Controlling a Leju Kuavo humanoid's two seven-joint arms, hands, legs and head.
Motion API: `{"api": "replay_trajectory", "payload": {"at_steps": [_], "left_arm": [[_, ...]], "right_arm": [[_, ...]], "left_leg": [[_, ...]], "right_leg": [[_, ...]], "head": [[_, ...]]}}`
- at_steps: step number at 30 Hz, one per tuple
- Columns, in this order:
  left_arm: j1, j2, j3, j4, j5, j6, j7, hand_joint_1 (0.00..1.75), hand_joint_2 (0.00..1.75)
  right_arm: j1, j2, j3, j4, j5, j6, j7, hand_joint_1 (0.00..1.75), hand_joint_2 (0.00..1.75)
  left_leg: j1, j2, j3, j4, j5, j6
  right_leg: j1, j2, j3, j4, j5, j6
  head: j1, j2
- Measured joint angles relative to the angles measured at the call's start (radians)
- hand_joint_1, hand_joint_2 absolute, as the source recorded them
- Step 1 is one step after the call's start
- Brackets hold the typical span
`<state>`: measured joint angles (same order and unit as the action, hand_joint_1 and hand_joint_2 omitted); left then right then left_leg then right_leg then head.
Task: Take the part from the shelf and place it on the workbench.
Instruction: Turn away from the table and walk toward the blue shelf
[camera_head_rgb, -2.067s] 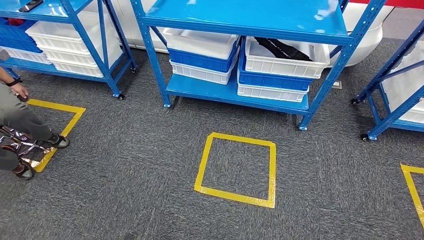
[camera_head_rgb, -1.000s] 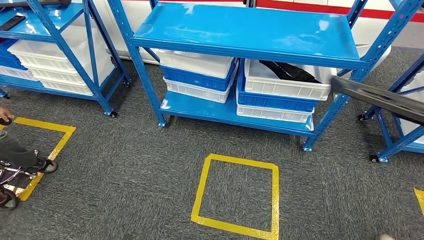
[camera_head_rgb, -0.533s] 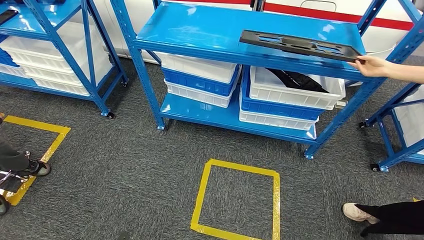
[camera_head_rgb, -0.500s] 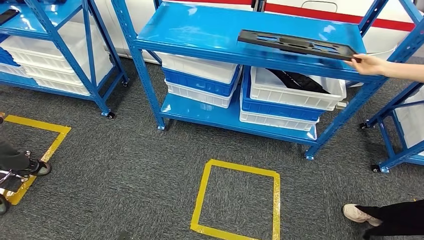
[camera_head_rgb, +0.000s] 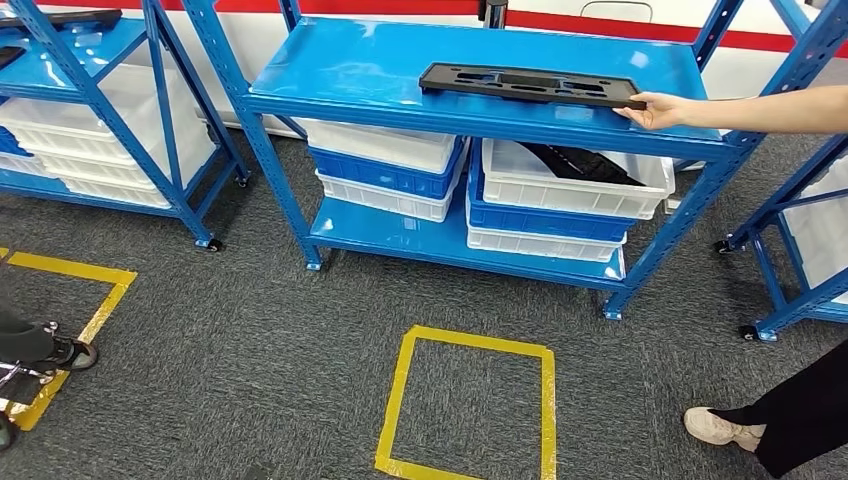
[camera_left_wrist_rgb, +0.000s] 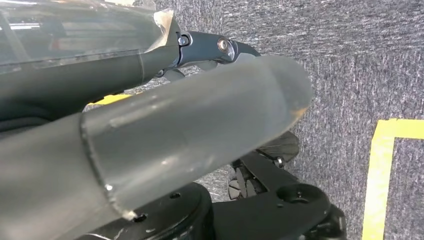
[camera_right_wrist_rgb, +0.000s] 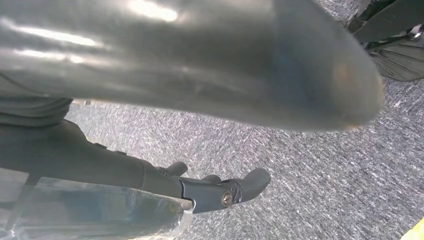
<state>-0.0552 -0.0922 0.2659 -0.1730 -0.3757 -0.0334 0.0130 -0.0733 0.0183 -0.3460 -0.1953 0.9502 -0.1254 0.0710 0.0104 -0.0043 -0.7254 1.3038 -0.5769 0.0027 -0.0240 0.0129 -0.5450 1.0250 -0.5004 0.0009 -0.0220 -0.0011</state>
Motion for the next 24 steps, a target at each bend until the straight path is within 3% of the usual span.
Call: {"api": "replay_trajectory", "payload": {"at_steps": [2,4,9,12,14,15,17,18,20,22,24], "left_arm": [[0.0,0.0,0.0,0.0,0.0,0.001,0.0,0.0,0.0],[-0.001,0.002,0.0,0.0,0.0,0.002,0.0,0.0,0.0],[-0.002,-0.001,0.001,0.0,-0.002,0.005,0.0,0.0,0.0],[-0.002,-0.002,0.003,0.0,-0.002,0.009,0.001,0.0,0.0],[-0.002,-0.002,0.005,0.0,-0.002,0.01,0.002,0.0,0.0],[-0.002,-0.003,0.006,0.0,-0.002,0.011,0.003,0.0,0.0],[-0.002,-0.005,0.007,0.0,-0.002,0.011,0.003,0.0,0.0],[-0.002,-0.005,0.007,0.0,-0.003,0.012,0.003,0.0,0.0],[-0.003,-0.004,0.009,0.0,-0.004,0.012,0.002,0.0,0.0],[-0.003,-0.003,0.01,0.0,-0.006,0.011,-0.002,0.0,0.0],[-0.003,-0.003,0.011,0.0,-0.008,0.008,-0.009,0.0,0.0]], "right_arm": [[-0.001,0.001,0.0,0.0,0.0,0.001,0.0,0.0,0.0],[-0.002,0.002,0.0,0.0,0.0,0.002,-0.002,0.0,0.0],[0.0,0.003,-0.007,0.0,-0.007,0.01,-0.004,0.0,0.0],[-0.003,0.002,-0.021,0.0,-0.025,0.026,-0.005,0.0,0.0],[-0.001,0.0,-0.03,0.0,-0.026,0.024,-0.006,0.0,0.0],[0.001,-0.001,-0.032,0.0,-0.023,0.02,-0.006,0.0,0.0],[0.002,-0.003,-0.033,0.0,-0.011,0.009,-0.004,0.0,0.0],[0.001,-0.003,-0.033,0.0,-0.003,0.003,-0.004,0.0,0.0],[0.001,-0.002,-0.033,0.0,0.009,-0.004,-0.002,0.0,0.0],[0.002,0.0,-0.033,0.0,0.012,-0.005,-0.001,0.0,0.0],[0.002,0.0,-0.033,0.0,0.014,-0.005,0.0,0.0,0.0]], "left_leg": [[-0.001,-0.008,0.061,-0.134,0.076,0.012],[-0.004,-0.016,0.115,-0.245,0.114,0.024],[-0.008,-0.006,0.141,-0.294,0.123,0.047],[-0.005,0.013,0.15,-0.309,0.128,0.059],[-0.006,0.026,0.151,-0.308,0.126,0.059],[-0.005,0.032,0.151,-0.308,0.125,0.057],[-0.004,0.041,0.154,-0.302,0.119,0.049],[-0.005,0.044,0.155,-0.298,0.115,0.042],[-0.009,0.048,0.157,-0.289,0.104,0.037],[-0.01,0.048,0.157,-0.285,0.103,0.052],[-0.009,0.048,0.158,-0.287,0.107,0.065]], "right_leg": [[0.001,0.012,0.005,0.0,-0.003,0.0],[0.007,0.021,0.006,0.001,-0.006,0.005],[0.012,0.016,-0.006,0.015,-0.022,0.028],[0.01,0.003,-0.088,0.176,-0.099,0.025],[0.006,0.001,-0.135,0.259,-0.122,0.034],[0.004,-0.002,-0.131,0.247,-0.11,0.045],[-0.003,-0.015,-0.069,0.118,-0.051,0.066],[-0.004,-0.022,-0.037,0.053,-0.025,0.069],[-0.005,-0.029,-0.001,-0.013,0.004,0.059],[-0.005,-0.026,0.003,-0.014,0.009,0.048],[-0.001,-0.026,0.003,-0.014,0.009,0.047]], "head": [[0.0,0.0],[0.001,0.0],[0.002,0.0],[0.005,0.0],[0.005,0.0],[0.005,0.0],[0.005,0.0],[0.005,0.0],[0.004,0.0],[0.003,0.0],[0.003,0.0]]}}
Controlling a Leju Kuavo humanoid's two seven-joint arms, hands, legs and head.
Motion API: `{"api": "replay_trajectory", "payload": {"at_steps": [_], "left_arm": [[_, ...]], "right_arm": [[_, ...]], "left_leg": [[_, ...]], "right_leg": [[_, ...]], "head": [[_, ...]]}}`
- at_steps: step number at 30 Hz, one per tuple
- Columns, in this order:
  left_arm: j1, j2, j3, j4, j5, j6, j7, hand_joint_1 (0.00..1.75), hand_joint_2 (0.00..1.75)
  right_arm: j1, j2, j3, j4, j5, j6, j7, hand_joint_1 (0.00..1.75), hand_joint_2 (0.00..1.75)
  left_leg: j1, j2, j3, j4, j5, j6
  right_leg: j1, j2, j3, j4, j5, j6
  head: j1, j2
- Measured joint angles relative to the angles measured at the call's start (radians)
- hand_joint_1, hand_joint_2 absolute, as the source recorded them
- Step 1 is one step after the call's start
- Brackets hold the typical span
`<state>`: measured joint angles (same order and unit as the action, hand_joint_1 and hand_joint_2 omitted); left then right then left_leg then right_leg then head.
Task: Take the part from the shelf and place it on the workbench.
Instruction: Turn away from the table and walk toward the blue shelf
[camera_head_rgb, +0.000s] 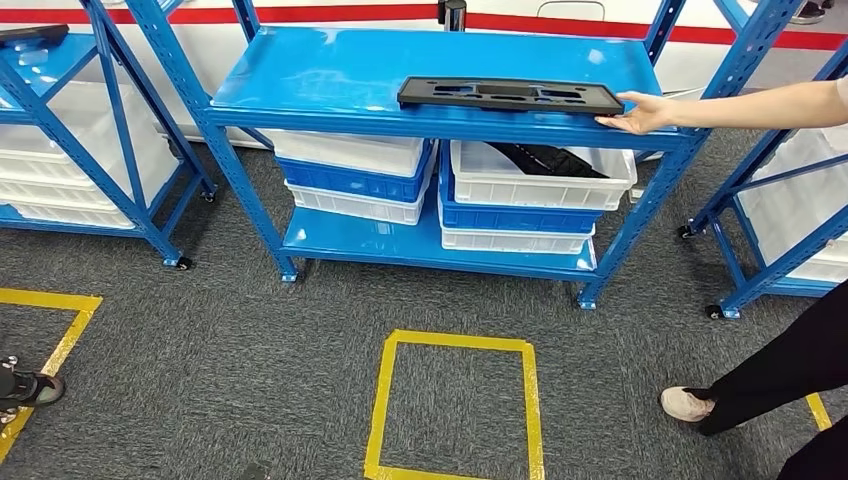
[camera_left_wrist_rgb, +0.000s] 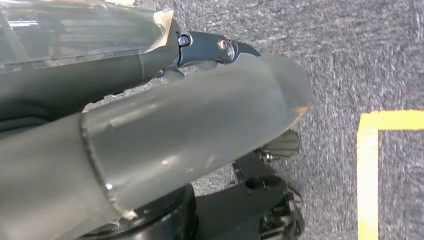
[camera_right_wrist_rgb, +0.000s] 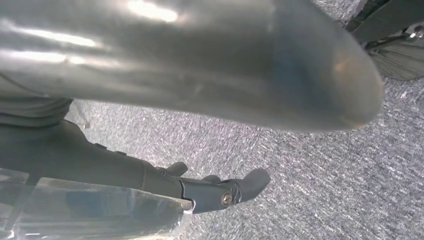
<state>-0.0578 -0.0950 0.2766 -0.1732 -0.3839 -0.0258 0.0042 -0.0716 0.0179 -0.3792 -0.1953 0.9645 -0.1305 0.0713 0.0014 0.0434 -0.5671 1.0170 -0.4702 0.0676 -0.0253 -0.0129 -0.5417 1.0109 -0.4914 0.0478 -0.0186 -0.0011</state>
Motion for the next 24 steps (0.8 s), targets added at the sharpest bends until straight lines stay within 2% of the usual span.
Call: {"api": "replay_trajectory", "payload": {"at_steps": [2,10,12,14,15,17,18,19,20,21,22,23,24], "left_arm": [[0.0,0.0,0.0,0.0,-0.001,-0.007,-0.007,0.0,0.0],[0.0,0.002,0.001,0.0,-0.004,-0.007,-0.015,0.0,0.0],[0.0,0.002,0.001,0.0,-0.006,-0.005,-0.018,0.0,0.0],[0.001,0.001,0.001,0.0,-0.008,-0.004,-0.022,0.0,0.0],[0.001,0.0,0.001,0.0,-0.01,-0.003,-0.023,0.0,0.0],[0.001,-0.001,0.002,0.0,-0.013,-0.001,-0.027,0.0,0.0],[0.002,-0.002,0.003,0.0,-0.015,0.0,-0.028,0.0,0.0],[0.003,-0.003,0.004,0.0,-0.015,0.001,-0.03,0.0,0.0],[0.004,-0.004,0.005,0.0,-0.015,0.002,-0.03,0.0,0.0],[0.006,-0.006,0.006,0.0,-0.016,0.003,-0.03,0.0,0.0],[0.007,-0.008,0.006,0.0,-0.016,0.004,-0.03,0.0,0.0],[0.007,-0.008,0.007,0.0,-0.017,0.004,-0.031,0.0,0.0],[0.006,-0.008,0.008,0.0,-0.017,0.005,-0.031,0.0,0.0]], "right_arm": [[0.0,0.0,0.0,0.0,0.004,0.002,0.0,0.0,0.0],[-0.002,0.002,0.0,0.0,0.017,0.005,-0.003,0.0,0.0],[-0.002,0.003,0.0,0.0,0.021,0.006,-0.004,0.0,0.0],[-0.004,0.002,0.0,0.0,0.024,0.007,-0.005,0.0,0.0],[-0.006,0.002,0.0,0.0,0.025,0.008,-0.005,0.0,0.0],[-0.008,0.001,0.0,0.0,0.028,0.011,-0.005,0.0,0.0],[-0.008,0.0,0.0,0.0,0.029,0.012,-0.005,0.0,0.0],[-0.006,-0.001,0.0,0.0,0.03,0.013,-0.005,0.0,0.0],[-0.004,-0.003,0.0,0.0,0.031,0.014,-0.005,0.0,0.0],[-0.003,-0.005,0.0,0.0,0.031,0.014,-0.005,0.0,0.0],[-0.002,-0.007,0.0,0.0,0.031,0.014,-0.005,0.0,0.0],[-0.001,-0.007,0.0,0.0,0.031,0.015,-0.005,0.0,0.0],[-0.001,-0.006,0.0,0.001,0.031,0.016,-0.005,0.0,0.0]], "left_leg": [[0.002,0.0,0.002,-0.003,0.001,-0.002],[0.0,0.0,-0.002,-0.001,-0.004,-0.006],[-0.001,-0.002,0.001,-0.019,-0.007,-0.003],[0.003,-0.006,0.017,-0.043,-0.006,0.002],[0.005,-0.007,0.026,-0.048,-0.004,0.003],[0.006,-0.007,0.031,-0.05,-0.004,0.003],[0.006,-0.007,0.033,-0.049,-0.006,0.001],[0.007,-0.007,0.035,-0.049,-0.008,-0.001],[0.008,-0.007,0.04,-0.048,-0.011,-0.005],[0.01,-0.008,0.047,-0.047,-0.015,-0.011],[0.013,-0.008,0.056,-0.044,-0.021,-0.019],[0.014,-0.007,0.065,-0.041,-0.027,-0.028],[0.014,-0.006,0.069,-0.036,-0.034,-0.037]], "right_leg": [[0.003,0.0,0.0,0.0,0.0,-0.001],[0.0,0.0,0.0,-0.003,0.0,-0.003],[0.002,-0.001,0.005,0.004,0.015,0.008],[0.005,-0.001,0.004,0.026,0.015,0.017],[0.005,0.001,-0.006,0.051,-0.005,0.014],[0.003,0.004,-0.056,0.155,-0.07,0.0],[0.002,0.006,-0.086,0.214,-0.097,-0.003],[0.001,0.007,-0.106,0.252,-0.111,0.002],[-0.001,0.008,-0.109,0.253,-0.106,0.011],[-0.004,0.008,-0.091,0.211,-0.081,0.028],[-0.009,0.007,-0.06,0.14,-0.045,0.046],[-0.01,0.005,-0.033,0.078,-0.02,0.056],[-0.008,0.002,-0.014,0.029,-0.008,0.054]], "head": [[0.0,0.0],[0.0,0.0],[0.0,0.0],[0.002,0.0],[0.004,0.0],[0.008,0.0],[0.009,0.0],[0.01,0.0],[0.011,0.0],[0.012,0.0],[0.012,0.0],[0.014,0.0],[0.016,0.0]]}}
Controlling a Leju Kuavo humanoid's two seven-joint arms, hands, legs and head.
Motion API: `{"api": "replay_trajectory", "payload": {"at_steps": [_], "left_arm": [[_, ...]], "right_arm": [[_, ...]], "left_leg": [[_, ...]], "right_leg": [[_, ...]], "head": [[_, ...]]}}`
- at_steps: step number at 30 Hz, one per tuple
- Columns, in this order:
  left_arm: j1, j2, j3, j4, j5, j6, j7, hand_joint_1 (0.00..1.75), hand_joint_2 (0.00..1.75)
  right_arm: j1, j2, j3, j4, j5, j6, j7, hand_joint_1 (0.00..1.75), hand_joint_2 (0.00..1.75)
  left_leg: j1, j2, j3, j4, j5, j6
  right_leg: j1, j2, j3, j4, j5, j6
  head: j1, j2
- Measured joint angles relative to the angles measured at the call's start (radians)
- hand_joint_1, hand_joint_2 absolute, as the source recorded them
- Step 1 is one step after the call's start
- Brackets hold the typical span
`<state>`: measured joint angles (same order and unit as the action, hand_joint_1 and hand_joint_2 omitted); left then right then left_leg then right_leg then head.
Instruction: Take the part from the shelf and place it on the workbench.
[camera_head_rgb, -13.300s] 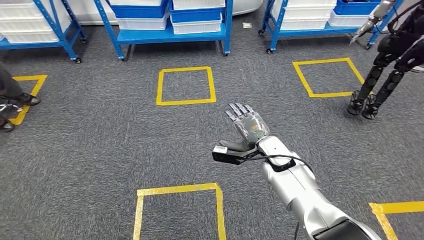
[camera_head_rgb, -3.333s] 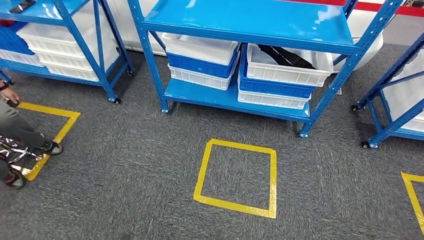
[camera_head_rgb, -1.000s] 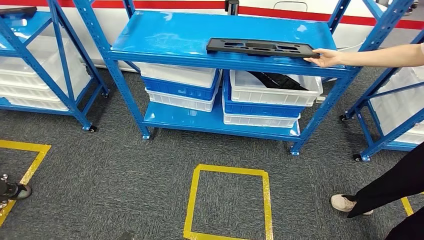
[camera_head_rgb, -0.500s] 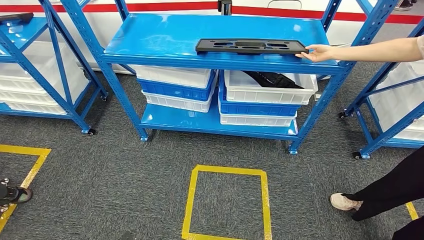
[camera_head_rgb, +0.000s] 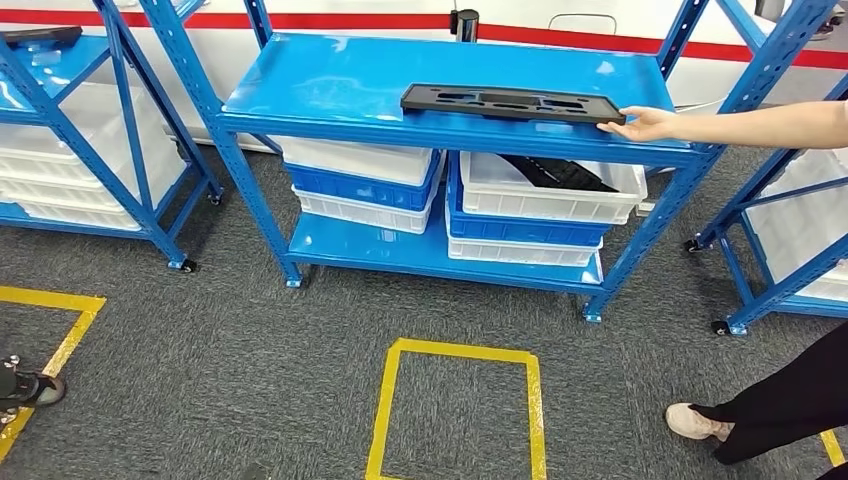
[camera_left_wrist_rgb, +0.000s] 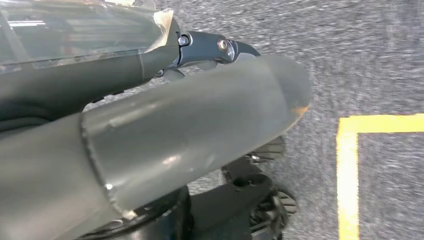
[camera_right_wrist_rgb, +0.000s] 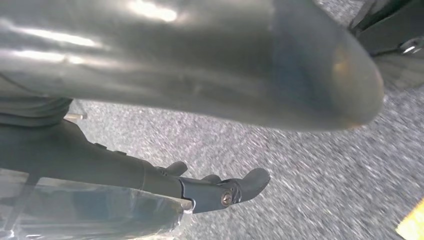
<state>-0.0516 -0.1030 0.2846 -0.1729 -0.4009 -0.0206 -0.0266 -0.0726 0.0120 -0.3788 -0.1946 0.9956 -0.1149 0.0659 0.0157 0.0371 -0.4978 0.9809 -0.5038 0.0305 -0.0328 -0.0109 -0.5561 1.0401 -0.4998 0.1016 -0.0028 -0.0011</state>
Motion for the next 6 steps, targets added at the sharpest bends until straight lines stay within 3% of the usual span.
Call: {"api": "replay_trajectory", "payload": {"at_steps": [1,3,5,6], "left_arm": [[-0.001,0.0,0.001,0.0,-0.001,0.001,0.0,0.0,0.0],[-0.001,0.001,0.002,0.0,-0.002,0.002,0.0,0.0,0.0],[-0.001,0.0,0.002,0.0,-0.002,0.003,-0.001,0.0,0.0],[-0.002,0.0,0.003,0.0,-0.002,0.003,-0.001,0.0,0.0]], "right_arm": [[0.0,0.001,0.0,0.001,0.0,0.001,0.0,0.0,0.0],[0.002,0.001,0.0,0.001,0.0,0.001,0.0,0.0,0.0],[0.006,0.0,0.0,0.001,0.0,0.001,0.0,0.0,0.0],[0.007,0.0,0.0,0.001,0.0,0.001,-0.001,0.0,0.0]], "left_leg": [[-0.001,0.001,0.002,0.005,-0.007,-0.008],[-0.003,0.002,0.004,0.013,-0.014,-0.017],[0.003,-0.003,-0.003,0.039,-0.018,-0.023],[0.005,-0.004,-0.006,0.047,-0.018,-0.024]], "right_leg": [[0.002,-0.001,0.009,-0.022,0.002,-0.014],[0.006,-0.001,0.012,-0.023,-0.011,-0.053],[0.002,0.005,0.028,-0.023,-0.014,-0.071],[0.002,0.007,0.036,-0.024,-0.015,-0.074]], "head": [[0.0,0.0],[-0.005,0.0],[-0.011,0.0],[-0.011,0.0]]}}
